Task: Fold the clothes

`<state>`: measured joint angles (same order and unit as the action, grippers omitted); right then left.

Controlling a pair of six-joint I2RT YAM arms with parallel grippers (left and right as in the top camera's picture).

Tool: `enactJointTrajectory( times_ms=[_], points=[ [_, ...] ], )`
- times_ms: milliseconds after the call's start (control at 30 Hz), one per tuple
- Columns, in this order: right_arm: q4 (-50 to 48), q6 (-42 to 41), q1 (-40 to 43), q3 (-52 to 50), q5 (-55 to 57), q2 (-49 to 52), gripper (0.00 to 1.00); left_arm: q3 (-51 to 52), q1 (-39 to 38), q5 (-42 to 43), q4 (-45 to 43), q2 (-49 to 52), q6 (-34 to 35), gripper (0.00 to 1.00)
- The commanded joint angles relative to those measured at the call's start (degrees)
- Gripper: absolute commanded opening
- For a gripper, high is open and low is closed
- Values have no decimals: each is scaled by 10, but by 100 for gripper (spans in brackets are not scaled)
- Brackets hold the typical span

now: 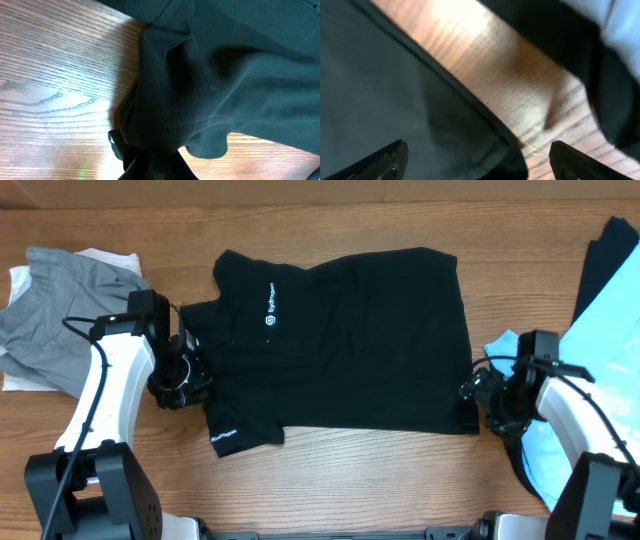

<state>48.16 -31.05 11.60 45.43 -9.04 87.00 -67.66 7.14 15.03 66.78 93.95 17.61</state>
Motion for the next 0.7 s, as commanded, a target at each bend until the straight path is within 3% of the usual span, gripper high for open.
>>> enactJointTrajectory(
  times_ms=[0, 200, 333, 667],
  points=[
    [-26, -47, -7, -43, -8, -3, 92, -7, -1, 5, 0, -10, 2, 11],
    [-75, -72, -7, -86, -26, -3, 84, -7, -1, 5, 1, -10, 2, 11],
    [-70, -71, -7, -86, -42, -3, 64, -7, -1, 5, 0, -10, 2, 12],
    [-19, -65, -7, -86, -52, -3, 64, -7, -1, 5, 0, -10, 2, 11]
  ],
)
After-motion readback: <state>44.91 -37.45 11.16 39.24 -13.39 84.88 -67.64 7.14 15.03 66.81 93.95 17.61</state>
